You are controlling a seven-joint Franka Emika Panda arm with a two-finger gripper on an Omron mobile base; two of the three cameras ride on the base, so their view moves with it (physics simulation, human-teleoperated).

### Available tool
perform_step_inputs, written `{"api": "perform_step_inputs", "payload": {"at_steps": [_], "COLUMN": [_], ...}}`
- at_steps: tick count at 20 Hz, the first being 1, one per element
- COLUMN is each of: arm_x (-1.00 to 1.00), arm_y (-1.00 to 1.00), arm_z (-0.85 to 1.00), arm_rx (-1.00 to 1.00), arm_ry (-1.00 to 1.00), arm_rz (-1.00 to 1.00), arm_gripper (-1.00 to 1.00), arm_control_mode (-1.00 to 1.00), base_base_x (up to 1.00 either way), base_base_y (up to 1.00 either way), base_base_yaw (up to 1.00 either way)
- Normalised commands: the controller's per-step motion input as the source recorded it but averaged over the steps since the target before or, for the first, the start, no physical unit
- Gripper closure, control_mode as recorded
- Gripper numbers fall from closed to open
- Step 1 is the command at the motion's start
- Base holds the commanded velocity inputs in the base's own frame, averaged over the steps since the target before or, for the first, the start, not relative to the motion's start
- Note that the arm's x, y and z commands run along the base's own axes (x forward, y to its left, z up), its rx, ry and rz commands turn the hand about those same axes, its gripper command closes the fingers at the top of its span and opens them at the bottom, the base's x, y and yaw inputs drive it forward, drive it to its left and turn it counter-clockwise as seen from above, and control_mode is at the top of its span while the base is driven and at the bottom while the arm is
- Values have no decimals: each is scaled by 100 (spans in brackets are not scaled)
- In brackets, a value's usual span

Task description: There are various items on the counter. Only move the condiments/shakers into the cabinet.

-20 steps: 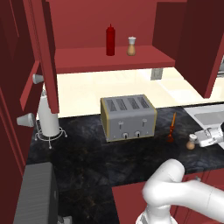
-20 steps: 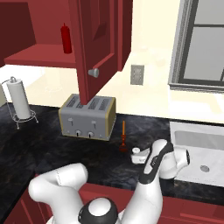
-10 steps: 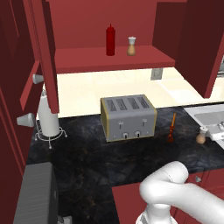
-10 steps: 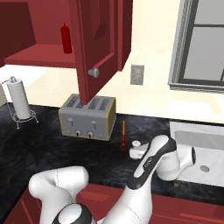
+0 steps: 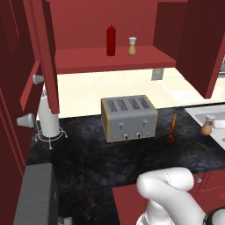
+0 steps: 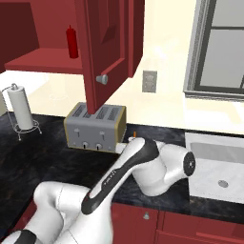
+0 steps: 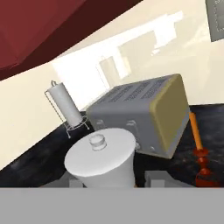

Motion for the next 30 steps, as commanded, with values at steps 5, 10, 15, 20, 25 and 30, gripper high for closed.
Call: {"api": "perform_step_inputs", "payload": {"at_steps": [5, 10, 15, 20, 25, 30], "arm_x": [-100, -100, -75, -27, 3, 5], "arm_y": [65, 68, 100, 100, 100, 100], "arm_z": [97, 97, 96, 100, 85, 55], "arm_rx": [0, 0, -6, -16, -27, -43], "arm_ry": [0, 3, 1, 0, 4, 1], "arm_rz": [-41, -24, -12, -2, -1, -16], "arm_gripper": [100, 100, 100, 100, 100, 100], "arm_control_mode": [-100, -100, -100, -100, -100, -100], "base_base_x": [0, 0, 0, 0, 0, 0], "base_base_y": [0, 0, 0, 0, 0, 0], "base_base_yaw": [0, 0, 0, 0, 0, 0]}}
